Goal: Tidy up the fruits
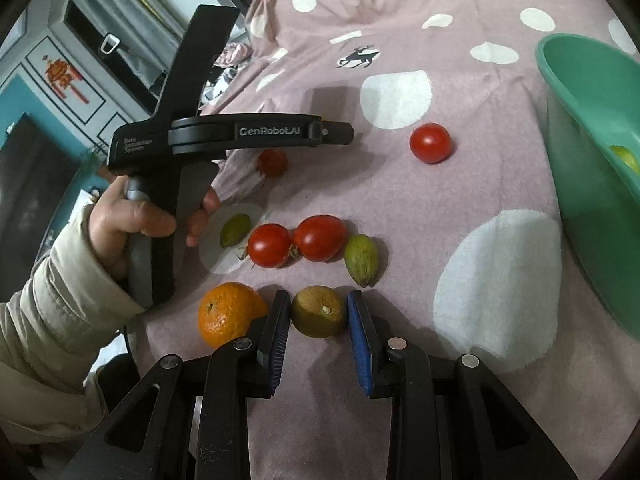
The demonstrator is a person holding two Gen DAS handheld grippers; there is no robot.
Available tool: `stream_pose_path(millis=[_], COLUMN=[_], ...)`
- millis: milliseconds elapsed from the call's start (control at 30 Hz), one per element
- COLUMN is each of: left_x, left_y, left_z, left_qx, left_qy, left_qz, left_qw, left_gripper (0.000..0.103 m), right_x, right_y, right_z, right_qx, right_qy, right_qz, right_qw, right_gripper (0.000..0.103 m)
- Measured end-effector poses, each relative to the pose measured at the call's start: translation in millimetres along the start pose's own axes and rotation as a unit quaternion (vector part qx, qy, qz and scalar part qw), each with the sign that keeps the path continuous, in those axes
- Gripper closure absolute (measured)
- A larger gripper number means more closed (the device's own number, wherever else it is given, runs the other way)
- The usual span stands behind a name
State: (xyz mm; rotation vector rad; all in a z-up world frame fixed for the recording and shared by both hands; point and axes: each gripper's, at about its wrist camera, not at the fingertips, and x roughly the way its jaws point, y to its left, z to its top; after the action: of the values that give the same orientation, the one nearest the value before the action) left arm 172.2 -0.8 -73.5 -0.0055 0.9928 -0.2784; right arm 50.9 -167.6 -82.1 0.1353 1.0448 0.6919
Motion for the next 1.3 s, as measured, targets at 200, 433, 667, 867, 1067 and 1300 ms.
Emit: stream_pose_path(millis=[200, 433, 667, 867, 1067, 1300], left_x=[1.9, 1.7, -13.4, -39.6, -63.3, -80.0], left_y=[-6.8, 1.7, -6.1, -14.7, -23.4, -29.1], left_z=[-1.9, 0.0, -7.0, -17.5, -29.5, -41.0], left_qx=[0.034, 0.010, -0.002, -0.011, -0.017, -0.024], left_qy=[-0.010, -0.010, -0.015, -0.028, -0.042, -0.049], left_qz=[0.021, 0.012, -0.022, -0.049, -0.071, -0.080], left_qw=[0.9991, 0.9998, 0.9997, 0.9983, 0.9965, 0.9953], left_gripper=[0.069, 0.078, 0.078, 0.078, 0.078, 0.078], right_x=[-1.9, -0.3, -2.2, -8.0, -19.7, -30.5], right_y=[-1.2, 0.0, 1.6, 2.3, 5.7, 11.5], right_z=[-2.4, -0.5, -1.4, -1.4, -0.8, -0.6], right_qx=[-0.002, -0.003, -0.001, 0.004, 0.007, 0.001], right_qy=[-0.002, -0.003, -0.005, -0.011, -0.029, -0.043], right_qz=[0.001, 0.000, -0.008, -0.014, -0.021, -0.026], right_qw=[1.000, 1.000, 1.000, 1.000, 0.999, 0.999], right_gripper=[0.072, 0.072, 0.072, 0.072, 0.072, 0.072])
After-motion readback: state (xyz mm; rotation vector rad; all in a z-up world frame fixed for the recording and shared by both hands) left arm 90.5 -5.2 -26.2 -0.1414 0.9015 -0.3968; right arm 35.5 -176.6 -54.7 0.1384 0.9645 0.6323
